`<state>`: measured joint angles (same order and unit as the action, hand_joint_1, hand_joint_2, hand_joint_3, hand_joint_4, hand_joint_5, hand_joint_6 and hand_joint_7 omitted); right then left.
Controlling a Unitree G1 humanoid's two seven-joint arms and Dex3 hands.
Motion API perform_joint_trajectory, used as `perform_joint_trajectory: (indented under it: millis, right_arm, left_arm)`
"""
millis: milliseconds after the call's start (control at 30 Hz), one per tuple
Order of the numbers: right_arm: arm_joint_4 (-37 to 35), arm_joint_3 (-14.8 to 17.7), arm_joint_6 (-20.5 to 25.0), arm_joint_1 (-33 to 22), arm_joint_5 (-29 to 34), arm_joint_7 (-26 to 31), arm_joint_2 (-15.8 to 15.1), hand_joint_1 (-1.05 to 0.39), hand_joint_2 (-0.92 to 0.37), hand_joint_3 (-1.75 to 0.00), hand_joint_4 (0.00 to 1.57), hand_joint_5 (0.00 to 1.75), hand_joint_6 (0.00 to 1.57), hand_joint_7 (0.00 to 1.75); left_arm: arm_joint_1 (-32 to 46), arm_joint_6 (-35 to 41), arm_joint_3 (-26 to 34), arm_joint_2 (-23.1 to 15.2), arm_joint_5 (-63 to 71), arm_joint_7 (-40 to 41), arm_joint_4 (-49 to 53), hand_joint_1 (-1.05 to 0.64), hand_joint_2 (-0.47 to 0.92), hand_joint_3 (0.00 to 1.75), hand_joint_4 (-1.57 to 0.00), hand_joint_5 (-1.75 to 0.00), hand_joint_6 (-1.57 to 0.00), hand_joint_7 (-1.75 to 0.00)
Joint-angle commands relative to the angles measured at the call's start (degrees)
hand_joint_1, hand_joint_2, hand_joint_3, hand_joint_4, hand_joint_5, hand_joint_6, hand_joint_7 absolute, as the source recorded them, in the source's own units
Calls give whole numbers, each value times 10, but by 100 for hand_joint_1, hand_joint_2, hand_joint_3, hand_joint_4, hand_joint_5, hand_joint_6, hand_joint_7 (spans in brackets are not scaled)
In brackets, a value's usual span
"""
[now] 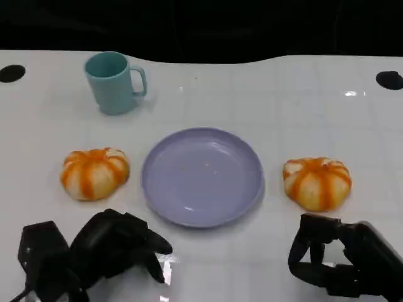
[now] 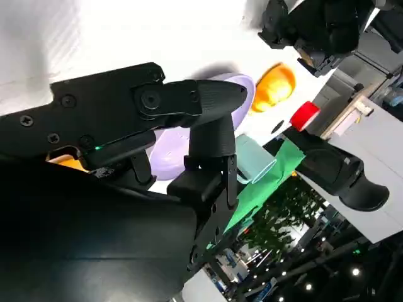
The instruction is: Grasp the bread from the table and place it into the plate.
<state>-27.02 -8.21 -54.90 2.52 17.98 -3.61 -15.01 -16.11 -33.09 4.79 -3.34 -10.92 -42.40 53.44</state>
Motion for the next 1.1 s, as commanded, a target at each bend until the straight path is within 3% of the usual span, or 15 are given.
perform_joint_trajectory:
  millis: [33, 200, 300, 567, 633, 700, 733, 833, 1100]
  right_arm:
    - [-3, 4, -7, 2, -1, 6, -9, -48, -92, -23, 75, 175, 70, 151]
    - [-4, 4, -6, 3, -5, 4, -8, -47, -92, -23, 74, 174, 70, 147]
    - [6, 4, 10, -1, -13, -3, -8, -49, -92, -23, 71, 166, 70, 129]
    - [41, 9, 36, -3, -34, -14, -10, -49, -92, -23, 71, 154, 70, 110]
    - [70, 20, 57, -1, -44, -14, -11, -46, -92, -21, 55, 138, 63, 66]
    - [90, 29, 72, 0, -40, -11, -15, -44, -92, -20, 45, 126, 59, 46]
    - [96, 34, 76, 2, -37, -11, -18, -44, -92, -20, 42, 122, 58, 42]
    - [113, 45, 91, 4, -25, -10, -31, -45, -92, -19, 32, 90, 53, 20]
    - [181, 62, 166, -2, 27, -7, -57, -51, -92, -18, 23, 68, 45, 5]
  left_arm:
    - [-1, 2, 0, -11, 5, 9, -3, -105, 92, 2, -135, -83, -157, -9]
    - [-1, -4, 1, -11, 2, 2, 0, -105, 92, 4, -134, -83, -157, -8]
    - [-1, -2, 3, -10, -4, -3, 0, -105, 92, 3, -133, -83, -157, -8]
    - [-3, -3, 3, -9, -3, -2, 3, -105, 92, 3, -133, -83, -157, -7]
    - [-5, -2, 4, -8, -2, 0, 5, -105, 92, 3, -135, -84, -157, -8]
    - [-6, -4, 4, -7, -3, -2, 6, -105, 92, 3, -135, -84, -157, -8]
    - [-5, -4, 4, -7, -2, -1, 6, -105, 92, 3, -134, -84, -157, -8]
    - [-6, -5, 3, -6, -1, 2, 7, -105, 92, 3, -134, -84, -157, -8]
    - [-5, -14, 0, -5, 4, 4, 7, -105, 92, 5, -134, -83, -156, -7]
